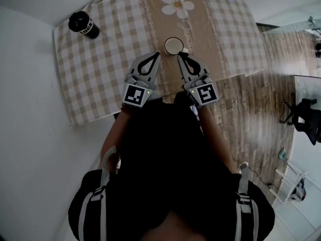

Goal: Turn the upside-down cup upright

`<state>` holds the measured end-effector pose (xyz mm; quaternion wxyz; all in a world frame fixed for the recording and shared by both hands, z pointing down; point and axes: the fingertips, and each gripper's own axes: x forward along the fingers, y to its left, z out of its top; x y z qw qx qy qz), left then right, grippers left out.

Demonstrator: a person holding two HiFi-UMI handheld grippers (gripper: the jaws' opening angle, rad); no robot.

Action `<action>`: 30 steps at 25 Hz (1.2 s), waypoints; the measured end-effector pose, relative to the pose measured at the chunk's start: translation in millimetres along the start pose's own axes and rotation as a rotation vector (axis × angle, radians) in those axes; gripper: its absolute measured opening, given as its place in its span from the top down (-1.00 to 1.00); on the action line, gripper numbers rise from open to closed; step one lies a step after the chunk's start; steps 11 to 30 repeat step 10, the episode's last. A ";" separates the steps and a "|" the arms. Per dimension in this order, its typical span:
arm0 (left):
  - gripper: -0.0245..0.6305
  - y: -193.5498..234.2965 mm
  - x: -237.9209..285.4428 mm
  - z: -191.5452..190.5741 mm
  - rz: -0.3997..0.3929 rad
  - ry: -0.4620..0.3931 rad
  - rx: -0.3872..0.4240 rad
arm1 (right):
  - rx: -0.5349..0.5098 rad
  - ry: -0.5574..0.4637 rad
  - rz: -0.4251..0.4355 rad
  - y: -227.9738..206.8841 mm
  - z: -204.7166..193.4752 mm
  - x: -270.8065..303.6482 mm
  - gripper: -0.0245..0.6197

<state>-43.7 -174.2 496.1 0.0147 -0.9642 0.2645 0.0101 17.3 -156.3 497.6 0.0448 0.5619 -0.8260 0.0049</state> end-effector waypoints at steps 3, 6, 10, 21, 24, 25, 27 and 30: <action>0.93 1.1 1.0 -1.1 0.000 -0.003 -0.004 | 0.002 0.000 -0.003 -1.8 -2.2 0.6 0.91; 0.93 1.2 -1.2 -6.1 0.008 0.013 -0.014 | 0.012 0.005 0.004 -1.4 -7.3 1.0 0.91; 0.93 0.2 -10.9 -20.8 0.033 0.054 -0.038 | 0.043 0.029 0.016 3.2 -18.5 -1.6 0.91; 0.93 0.2 -10.9 -20.8 0.033 0.054 -0.038 | 0.043 0.029 0.016 3.2 -18.5 -1.6 0.91; 0.93 0.2 -10.9 -20.8 0.033 0.054 -0.038 | 0.043 0.029 0.016 3.2 -18.5 -1.6 0.91; 0.93 0.2 -10.9 -20.8 0.033 0.054 -0.038 | 0.043 0.029 0.016 3.2 -18.5 -1.6 0.91; 0.93 0.2 -10.9 -20.8 0.033 0.054 -0.038 | 0.043 0.029 0.016 3.2 -18.5 -1.6 0.91; 0.93 0.2 -10.9 -20.8 0.033 0.054 -0.038 | 0.043 0.029 0.016 3.2 -18.5 -1.6 0.91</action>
